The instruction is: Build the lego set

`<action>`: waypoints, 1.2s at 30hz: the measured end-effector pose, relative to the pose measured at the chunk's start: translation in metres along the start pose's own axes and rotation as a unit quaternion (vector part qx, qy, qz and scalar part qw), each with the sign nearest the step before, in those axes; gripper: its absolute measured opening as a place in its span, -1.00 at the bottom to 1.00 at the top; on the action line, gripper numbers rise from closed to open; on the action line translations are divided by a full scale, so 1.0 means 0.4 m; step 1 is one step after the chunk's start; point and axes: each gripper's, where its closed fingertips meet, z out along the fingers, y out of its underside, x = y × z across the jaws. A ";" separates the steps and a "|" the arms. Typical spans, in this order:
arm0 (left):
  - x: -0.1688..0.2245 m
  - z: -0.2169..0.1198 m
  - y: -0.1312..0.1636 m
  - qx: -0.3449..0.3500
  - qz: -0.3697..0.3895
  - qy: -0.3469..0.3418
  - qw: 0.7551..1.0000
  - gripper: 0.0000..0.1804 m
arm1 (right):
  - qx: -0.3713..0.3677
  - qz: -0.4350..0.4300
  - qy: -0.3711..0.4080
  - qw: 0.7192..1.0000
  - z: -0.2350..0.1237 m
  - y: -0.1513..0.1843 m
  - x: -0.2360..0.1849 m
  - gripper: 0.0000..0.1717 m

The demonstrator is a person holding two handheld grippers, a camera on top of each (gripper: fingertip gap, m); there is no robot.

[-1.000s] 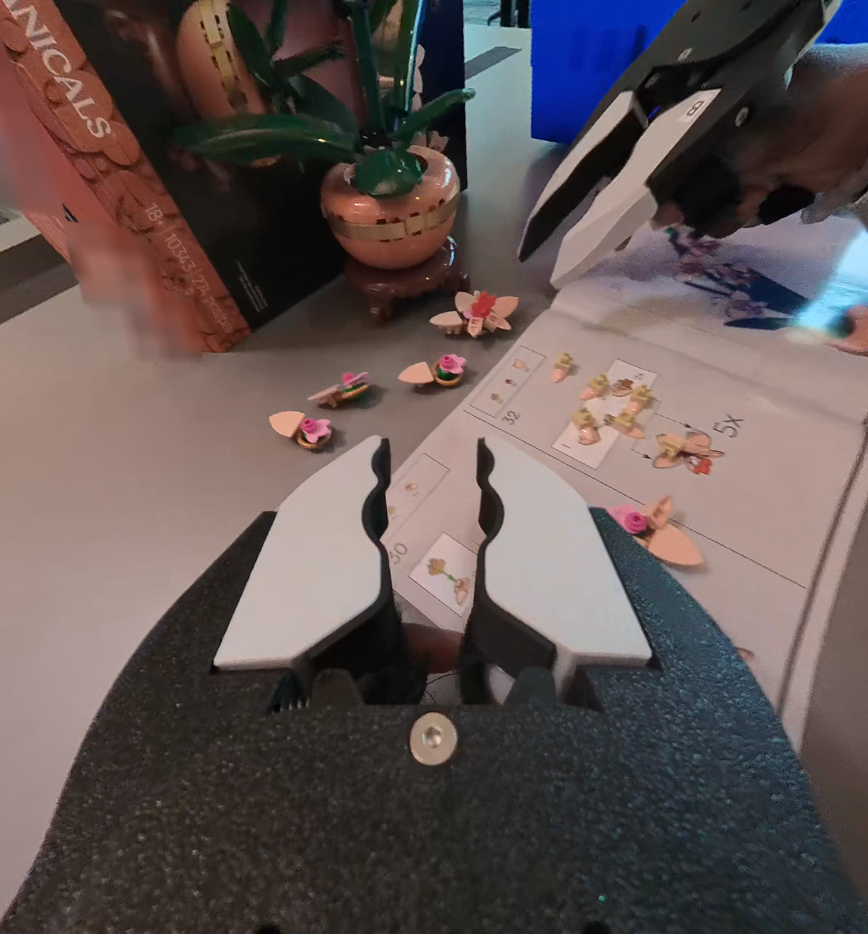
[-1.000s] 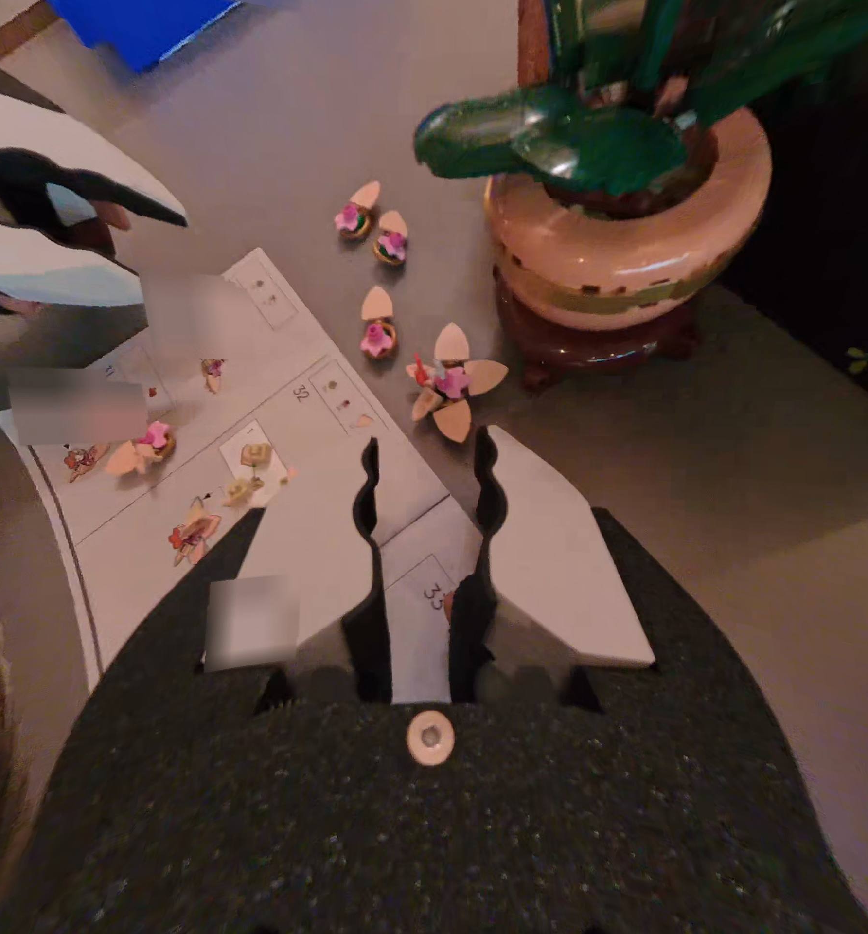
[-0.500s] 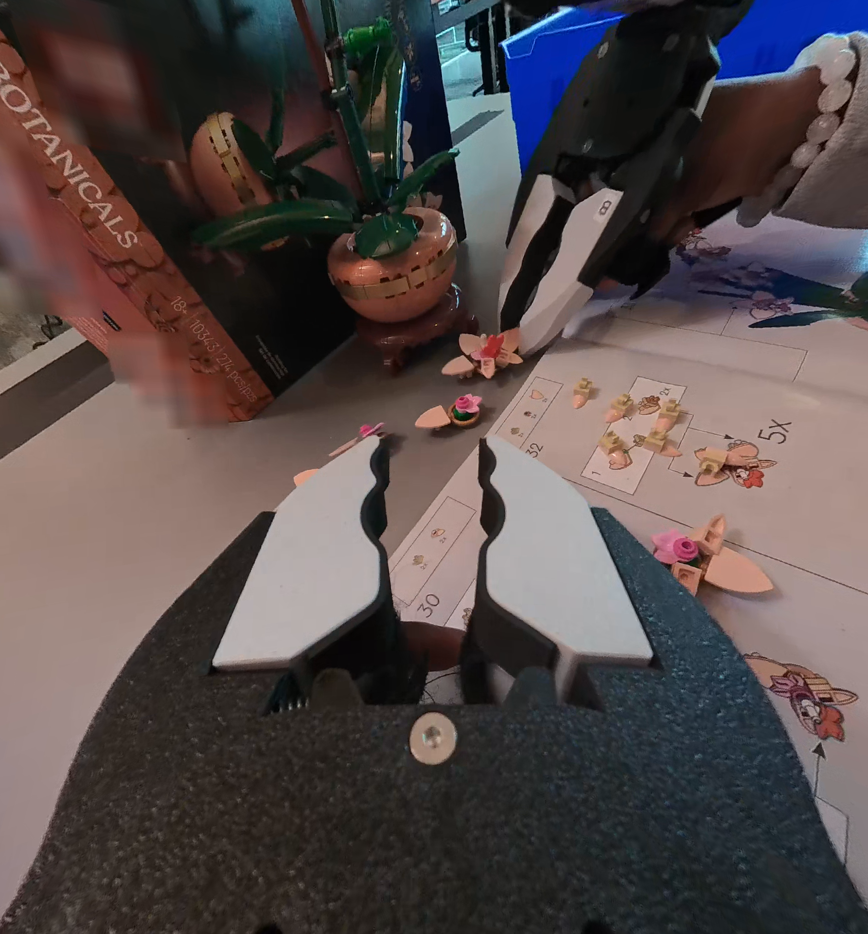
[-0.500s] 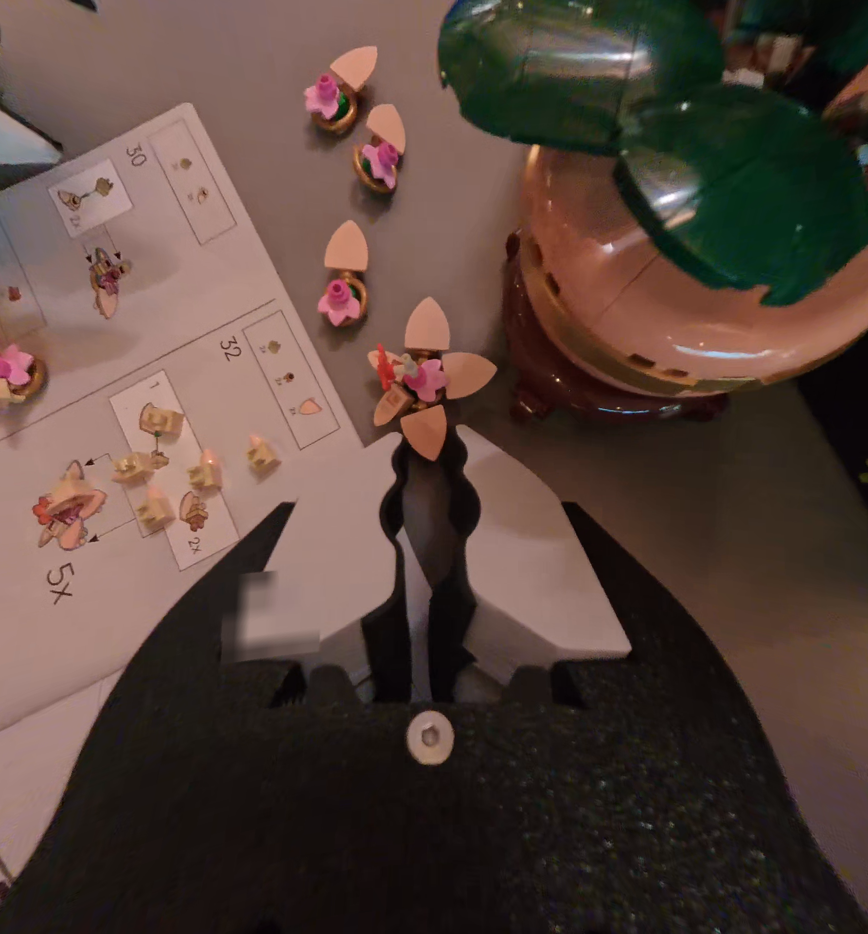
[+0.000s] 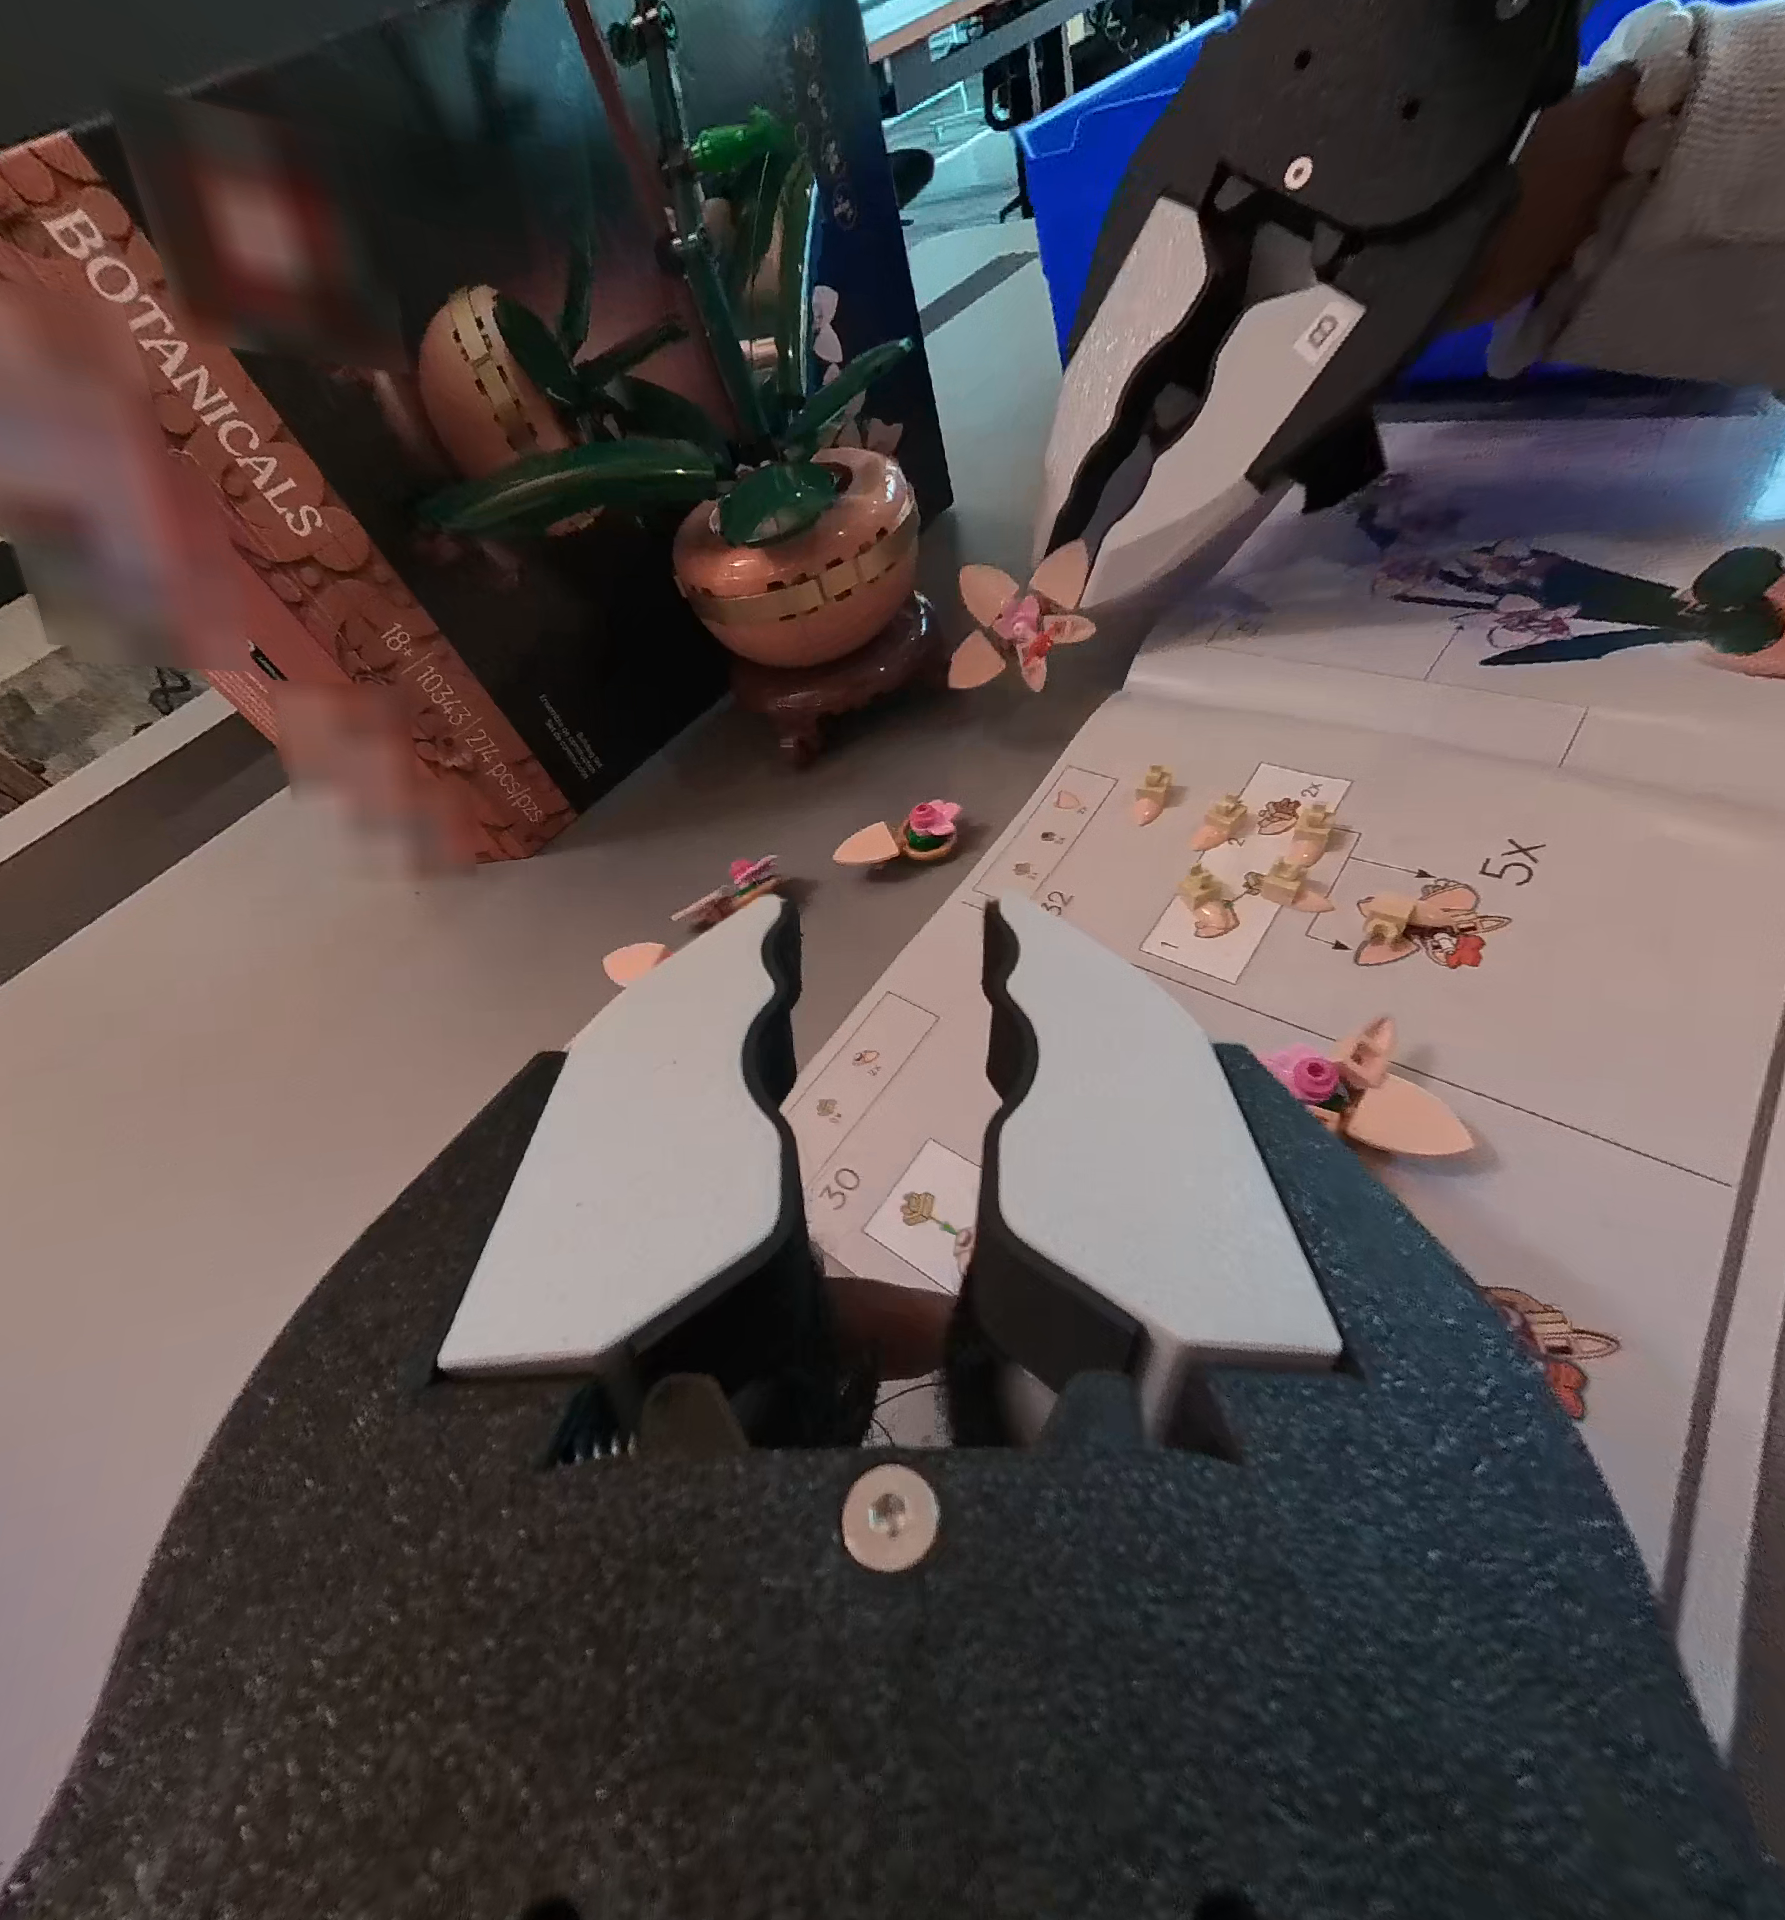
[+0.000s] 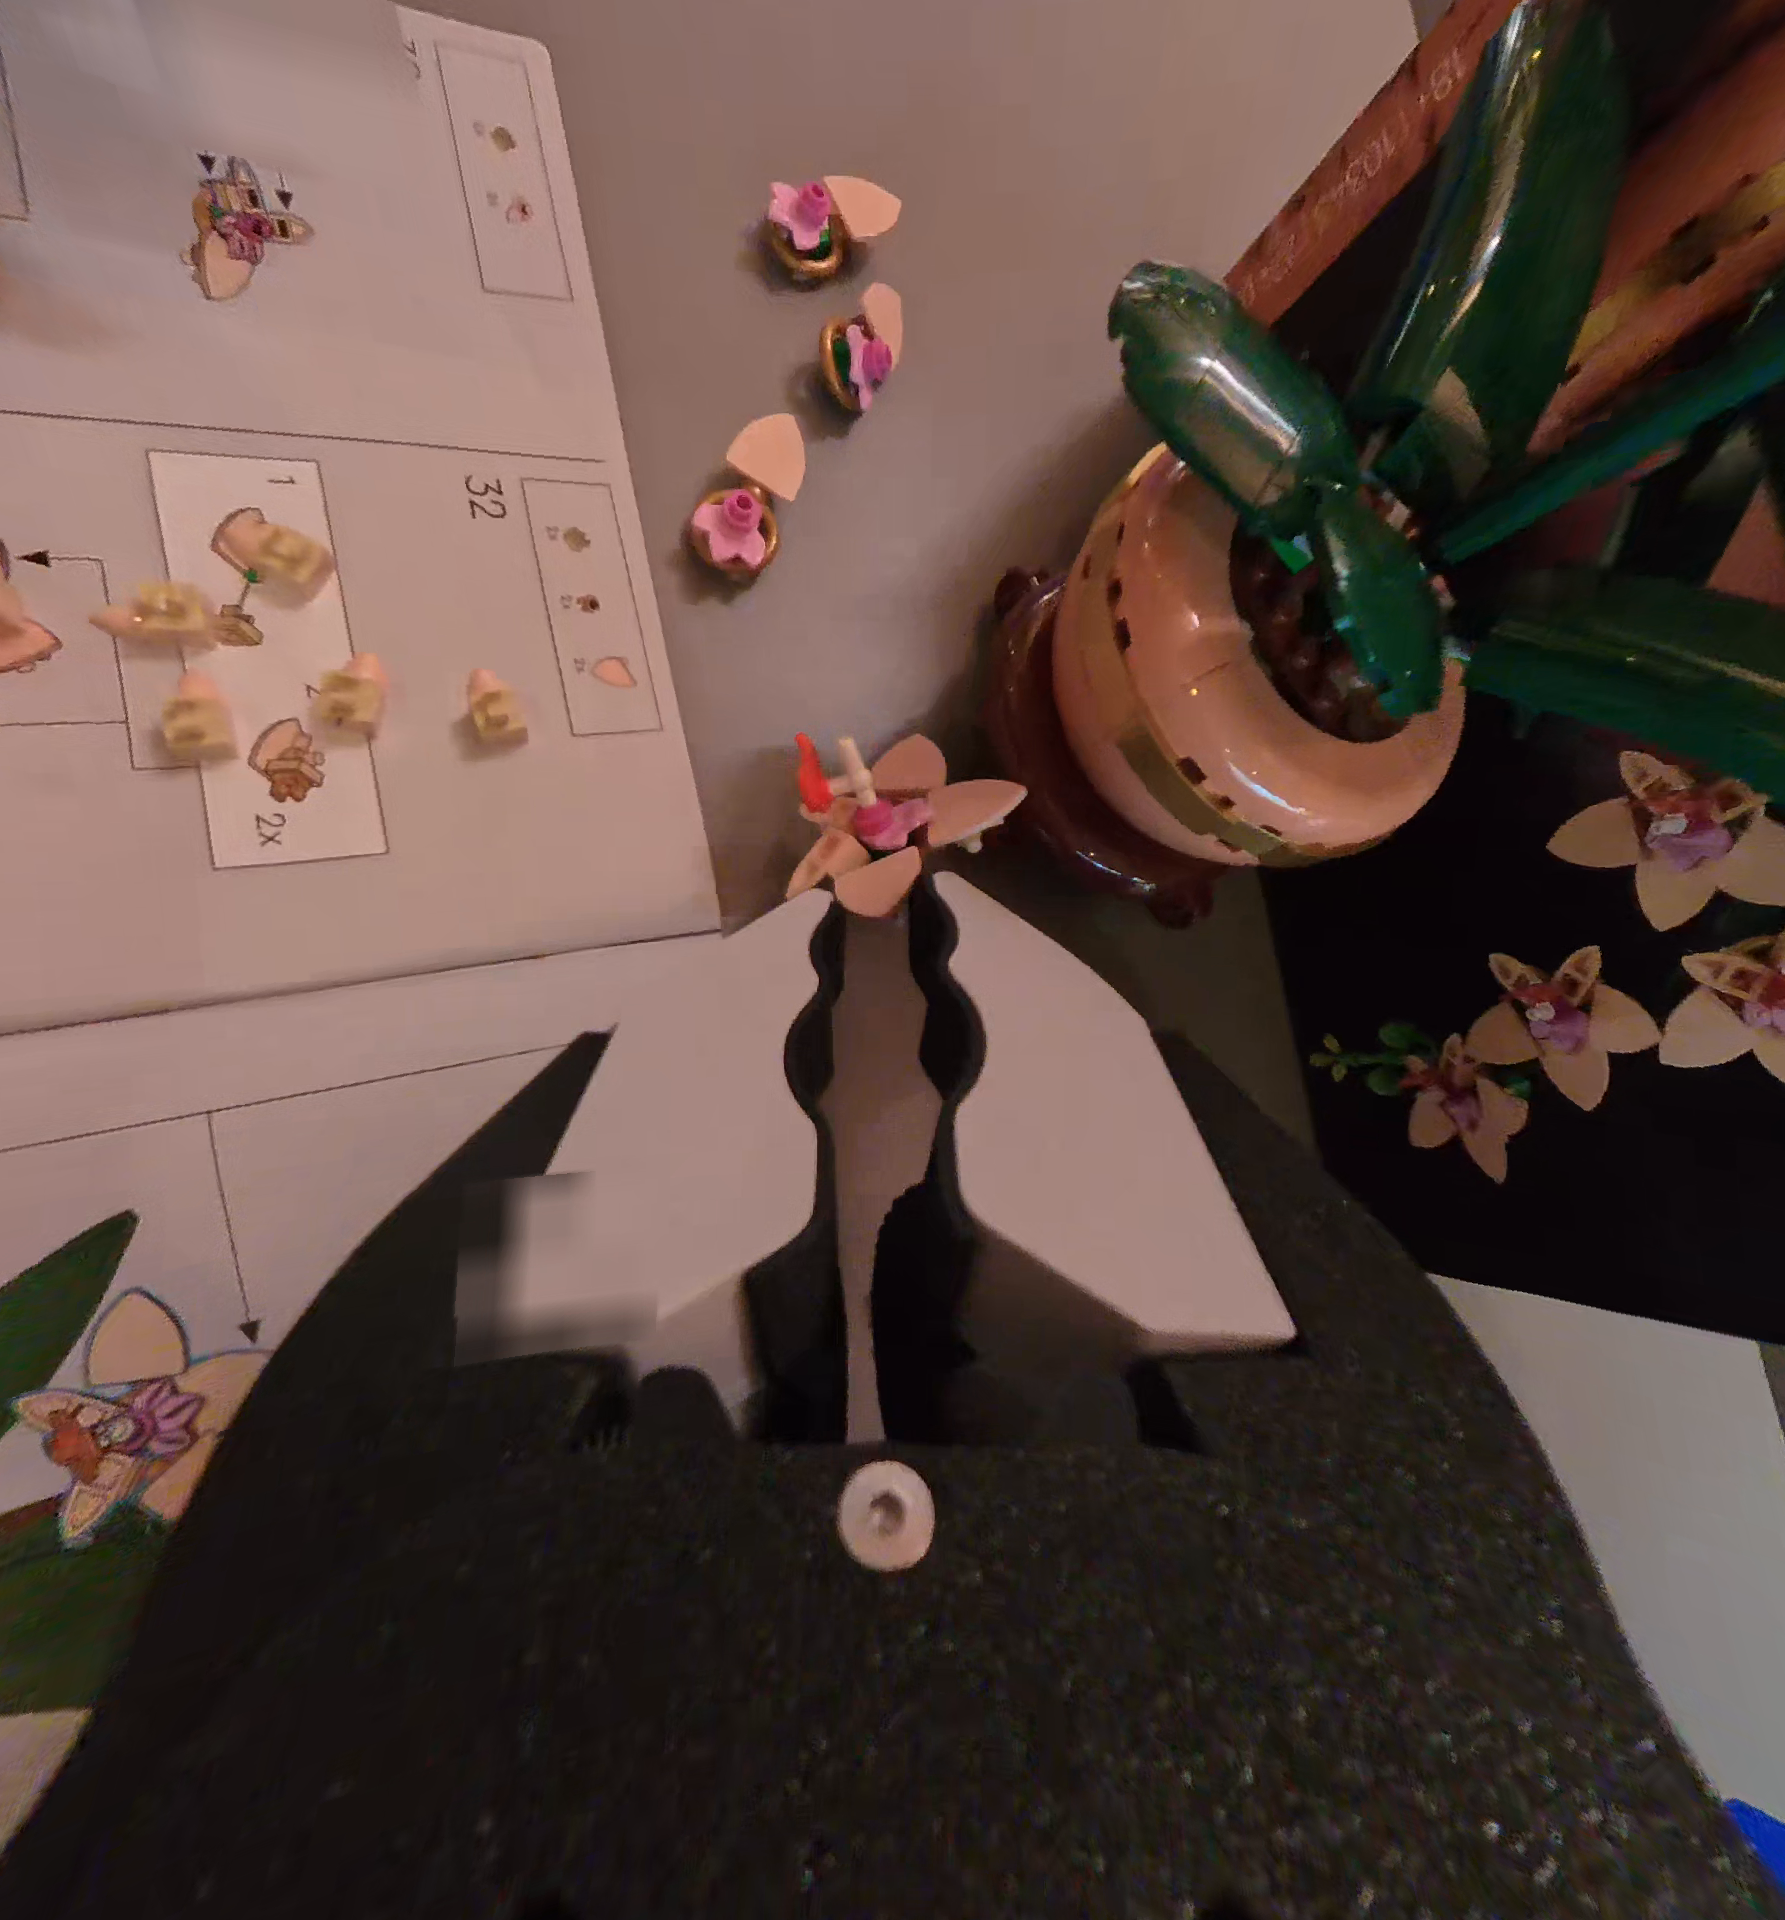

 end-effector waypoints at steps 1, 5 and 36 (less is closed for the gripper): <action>0.005 -0.001 0.001 -0.002 0.000 0.001 1.000 -0.63 | 0.004 0.000 -0.004 1.000 -0.006 0.000 -0.002 -0.87; 0.021 -0.004 0.002 -0.008 0.005 0.003 1.000 -0.63 | 0.003 0.009 0.003 1.000 -0.013 0.006 0.002 -0.88; 0.000 -0.014 0.029 -0.023 -0.014 -0.038 0.999 -0.61 | 0.007 -0.008 -0.001 1.000 0.012 0.027 -0.006 -0.88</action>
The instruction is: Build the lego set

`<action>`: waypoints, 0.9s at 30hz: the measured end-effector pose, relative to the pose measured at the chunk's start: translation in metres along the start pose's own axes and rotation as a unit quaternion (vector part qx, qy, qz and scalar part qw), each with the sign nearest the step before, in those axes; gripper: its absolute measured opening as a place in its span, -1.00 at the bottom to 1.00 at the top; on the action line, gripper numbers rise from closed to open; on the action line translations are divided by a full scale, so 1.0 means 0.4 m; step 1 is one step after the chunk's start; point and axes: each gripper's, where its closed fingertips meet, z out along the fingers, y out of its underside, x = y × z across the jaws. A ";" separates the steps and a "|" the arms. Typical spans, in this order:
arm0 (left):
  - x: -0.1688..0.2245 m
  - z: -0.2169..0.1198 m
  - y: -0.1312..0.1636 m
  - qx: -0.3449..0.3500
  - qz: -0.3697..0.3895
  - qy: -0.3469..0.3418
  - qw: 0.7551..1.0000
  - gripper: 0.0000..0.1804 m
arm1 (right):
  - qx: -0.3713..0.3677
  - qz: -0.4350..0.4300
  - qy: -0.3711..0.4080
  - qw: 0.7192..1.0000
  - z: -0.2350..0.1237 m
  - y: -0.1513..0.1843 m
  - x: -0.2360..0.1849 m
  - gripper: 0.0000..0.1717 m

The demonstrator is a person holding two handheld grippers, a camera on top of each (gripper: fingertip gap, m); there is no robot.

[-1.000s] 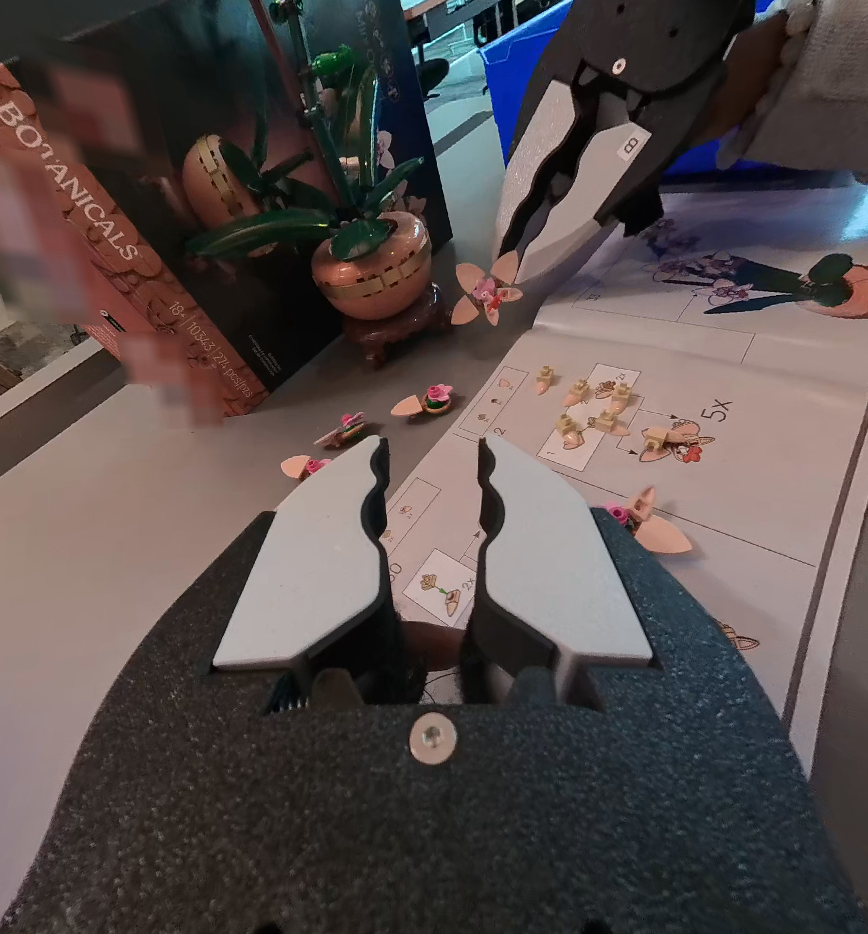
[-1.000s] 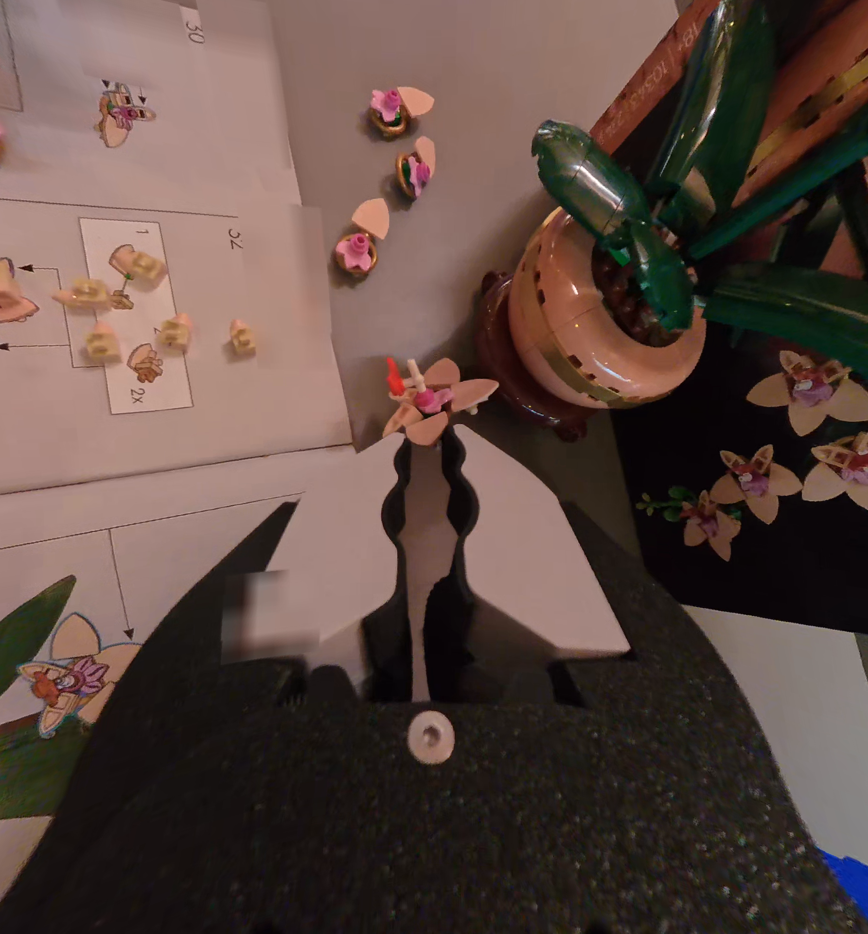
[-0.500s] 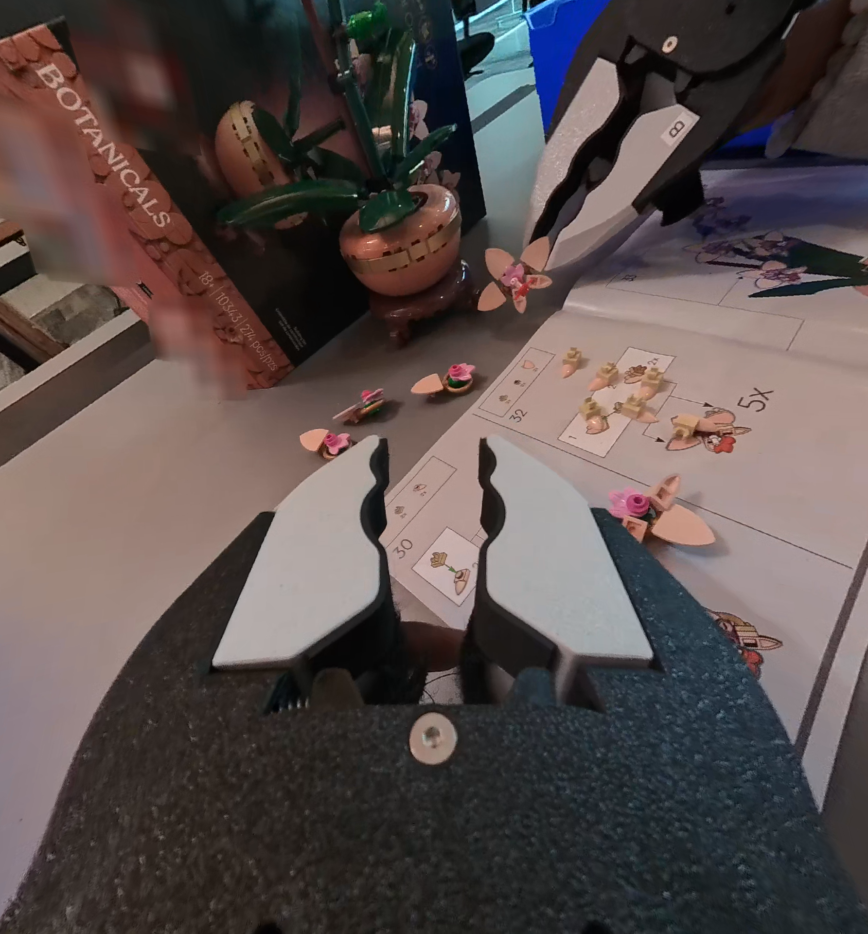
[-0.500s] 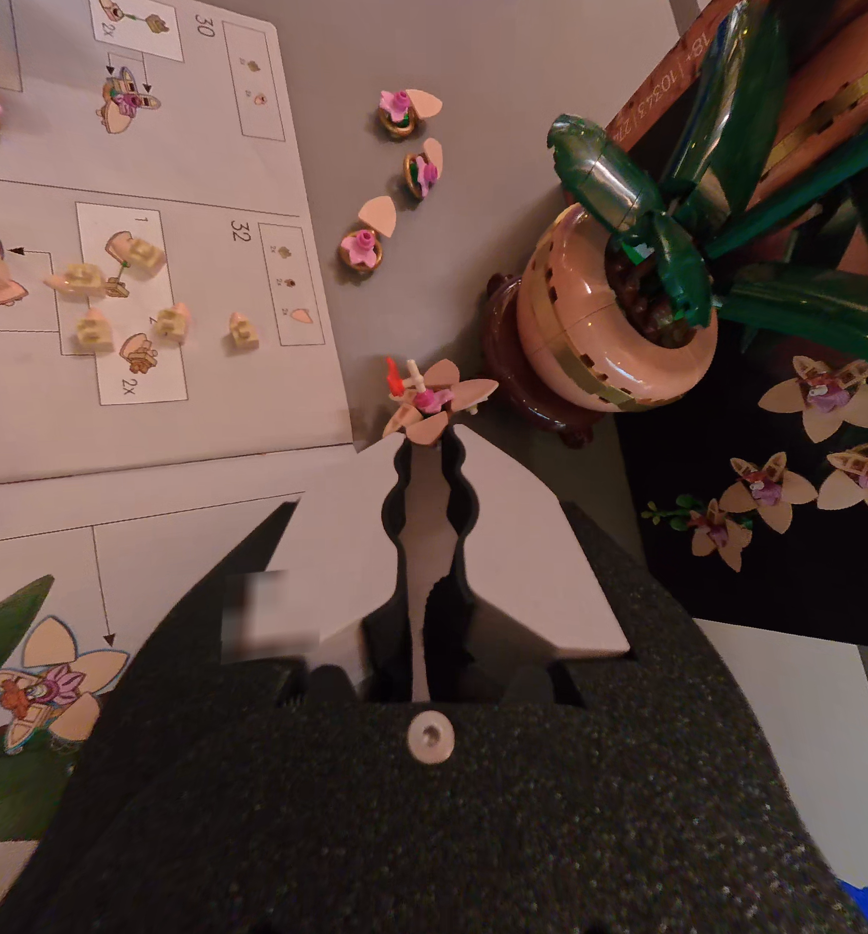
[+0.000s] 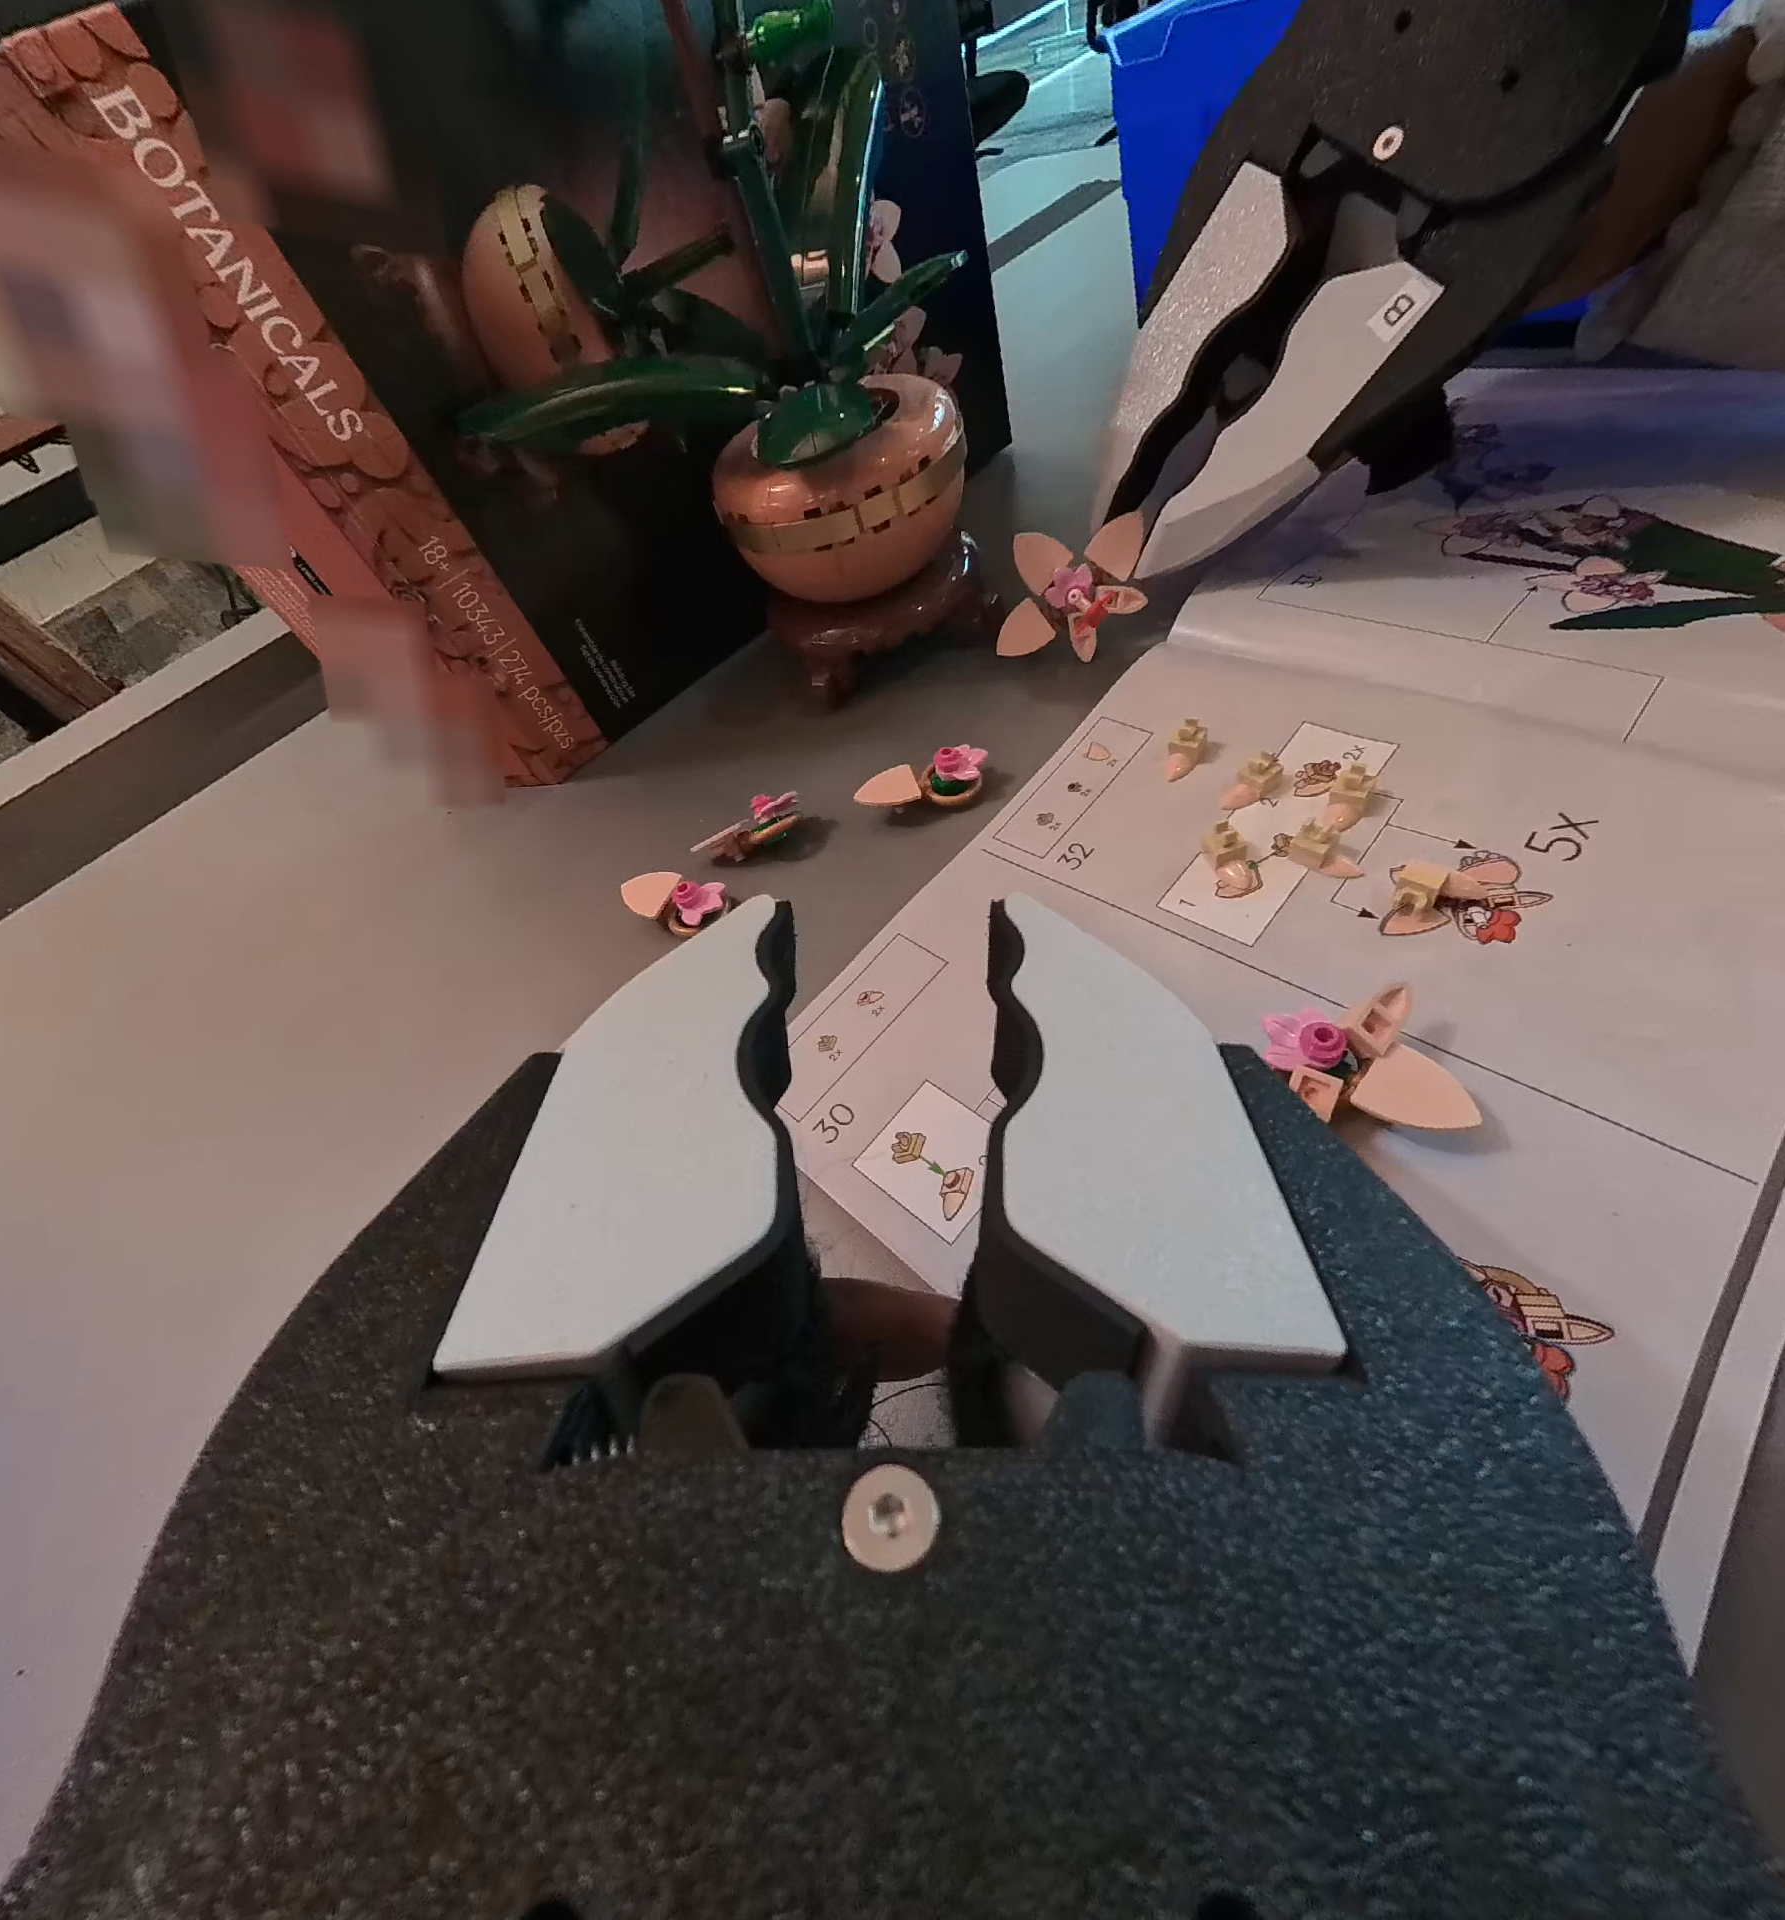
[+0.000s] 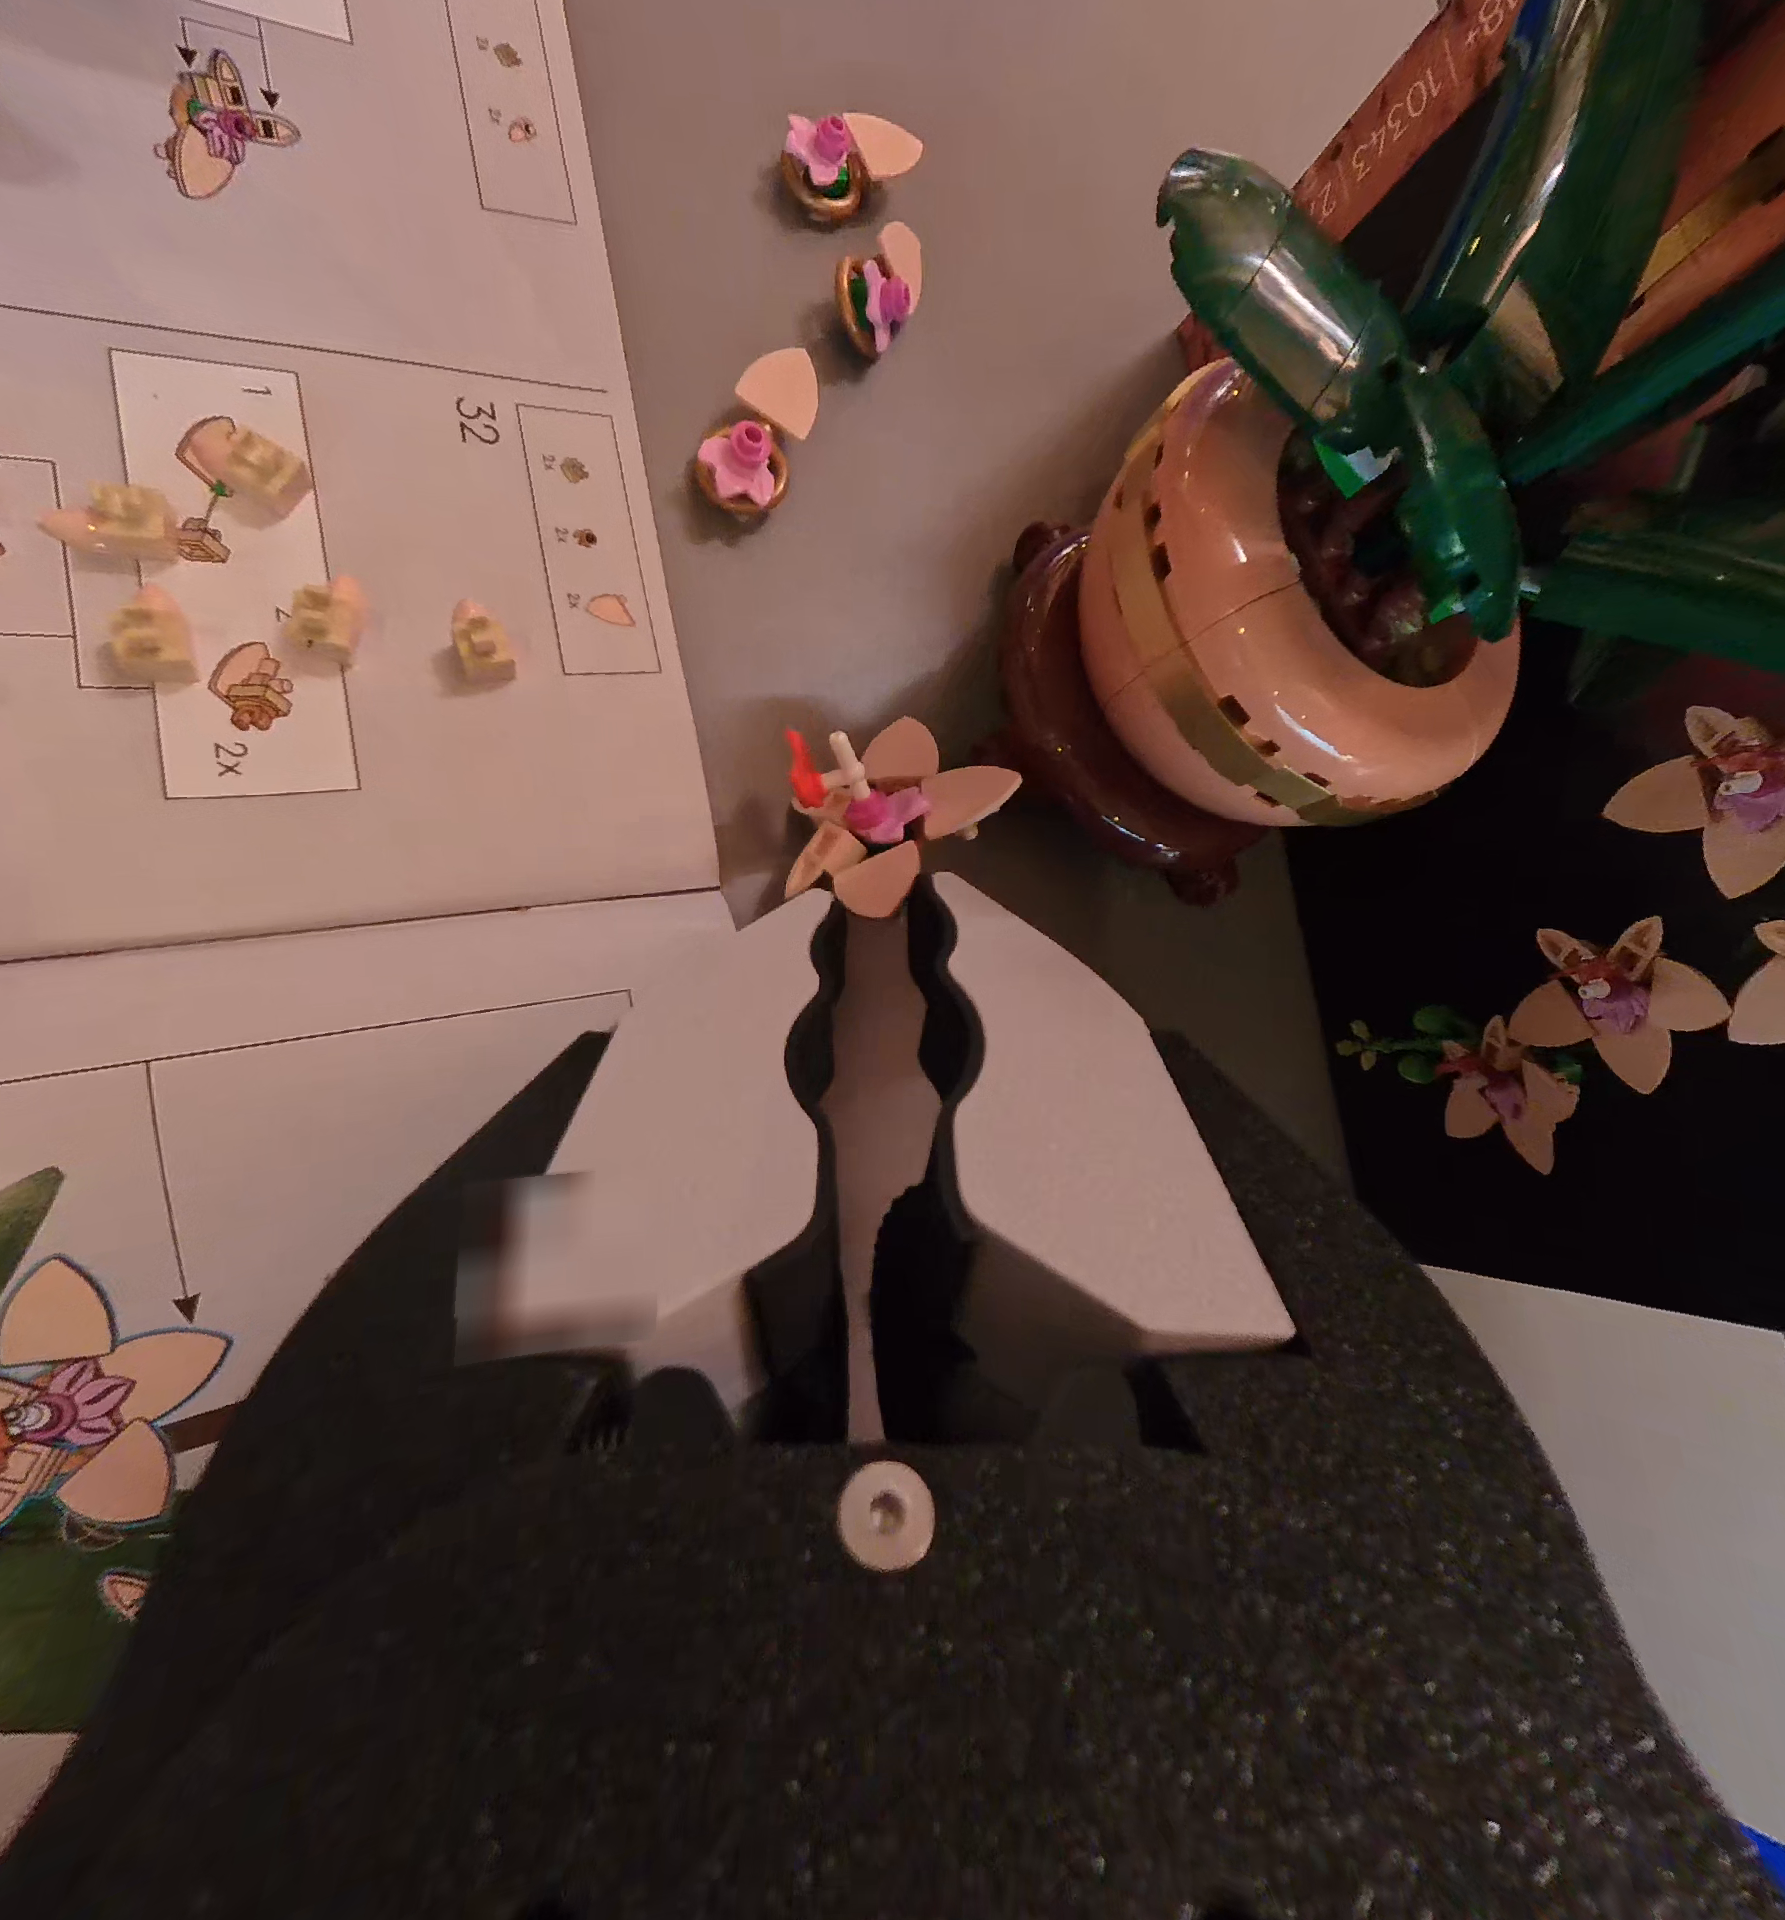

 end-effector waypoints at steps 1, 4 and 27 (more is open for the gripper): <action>0.000 0.000 0.000 -0.001 0.000 0.001 1.000 -0.60 | -0.003 -0.002 0.001 1.000 0.001 0.001 0.001 -0.88; 0.002 0.001 0.002 -0.003 0.002 0.003 1.000 -0.60 | -0.010 -0.004 0.001 1.000 0.005 0.003 0.001 -0.88; 0.021 -0.032 0.005 -0.009 -0.007 0.033 0.999 -0.56 | -0.040 0.077 0.004 0.996 0.015 0.018 0.015 -0.65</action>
